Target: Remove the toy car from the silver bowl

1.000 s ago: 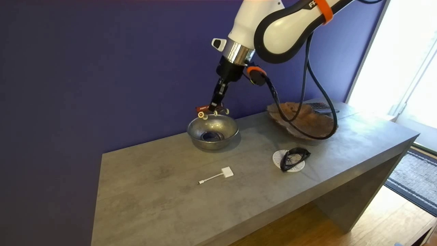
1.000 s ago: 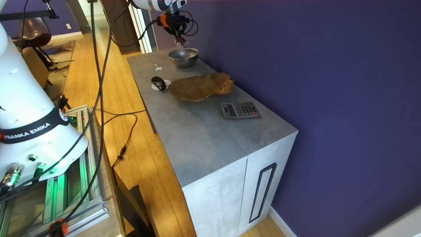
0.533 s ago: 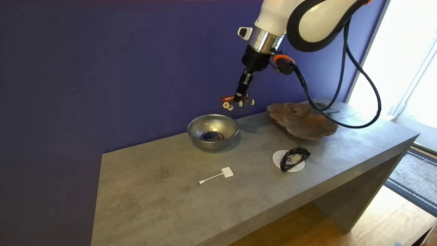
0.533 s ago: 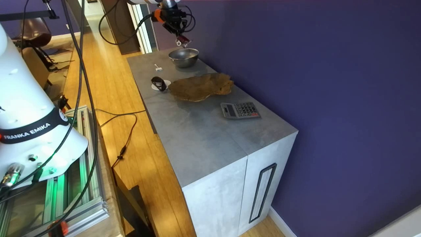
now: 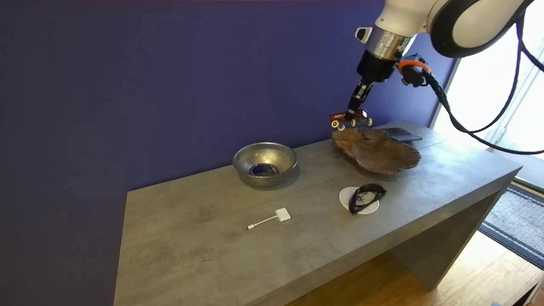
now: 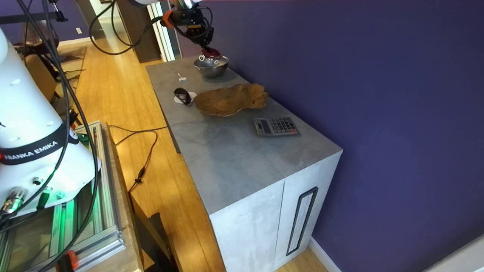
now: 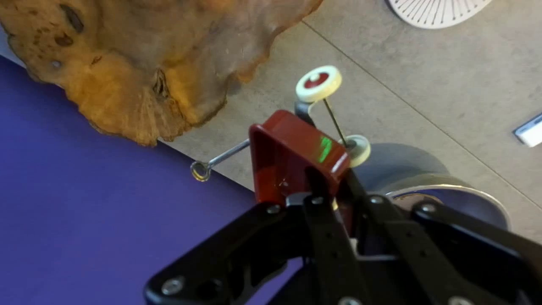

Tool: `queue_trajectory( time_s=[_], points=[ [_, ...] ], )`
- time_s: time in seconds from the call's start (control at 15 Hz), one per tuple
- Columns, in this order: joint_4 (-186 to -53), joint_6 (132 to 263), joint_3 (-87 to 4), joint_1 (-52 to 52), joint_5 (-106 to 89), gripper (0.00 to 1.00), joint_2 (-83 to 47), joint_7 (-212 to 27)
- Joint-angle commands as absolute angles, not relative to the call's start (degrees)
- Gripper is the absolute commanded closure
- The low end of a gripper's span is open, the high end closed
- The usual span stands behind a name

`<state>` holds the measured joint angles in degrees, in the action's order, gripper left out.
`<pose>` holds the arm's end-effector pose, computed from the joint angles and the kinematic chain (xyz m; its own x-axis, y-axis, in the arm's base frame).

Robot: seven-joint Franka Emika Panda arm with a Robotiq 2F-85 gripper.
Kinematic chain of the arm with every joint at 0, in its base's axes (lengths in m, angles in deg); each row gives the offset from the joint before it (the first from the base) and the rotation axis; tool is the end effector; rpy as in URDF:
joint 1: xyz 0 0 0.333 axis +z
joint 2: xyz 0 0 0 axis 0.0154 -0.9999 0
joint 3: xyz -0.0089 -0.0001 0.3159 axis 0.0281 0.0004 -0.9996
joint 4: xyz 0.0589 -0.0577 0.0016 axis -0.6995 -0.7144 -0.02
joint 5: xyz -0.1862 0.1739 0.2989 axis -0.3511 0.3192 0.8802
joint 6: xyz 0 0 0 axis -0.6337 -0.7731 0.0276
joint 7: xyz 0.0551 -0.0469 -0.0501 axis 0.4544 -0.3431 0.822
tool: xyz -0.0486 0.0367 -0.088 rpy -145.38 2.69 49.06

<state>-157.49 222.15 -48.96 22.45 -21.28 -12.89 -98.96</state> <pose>0.4945 0.2650 0.3010 0.8193 0.4832 0.3085 0.4780 -0.8729 0.0977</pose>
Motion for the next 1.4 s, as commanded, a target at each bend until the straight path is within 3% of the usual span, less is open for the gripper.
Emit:
queue_trajectory(
  time_s=[0.0, 0.07, 0.4, 1.07, 1.13, 1.27, 1.33],
  points=[
    [-158.57, 222.12, -51.07, 20.39, -21.91, 0.87, -11.92, -99.56],
    [-157.90, 222.13, -46.04, 23.89, -27.83, 0.97, -12.66, -106.12],
    [-157.17, 218.07, -36.17, 26.26, -47.24, 0.97, -17.43, -126.93],
    [-151.60, 216.52, -30.58, 31.04, -56.03, 0.97, -28.64, -143.76],
    [-150.70, 214.86, -33.81, 28.00, -58.03, 0.97, -29.11, -145.15],
    [-150.23, 212.74, -35.51, 26.83, -58.37, 0.61, -29.48, -145.08],
    [-151.24, 212.35, -37.30, 25.23, -56.98, 0.54, -28.10, -142.93]
  ],
)
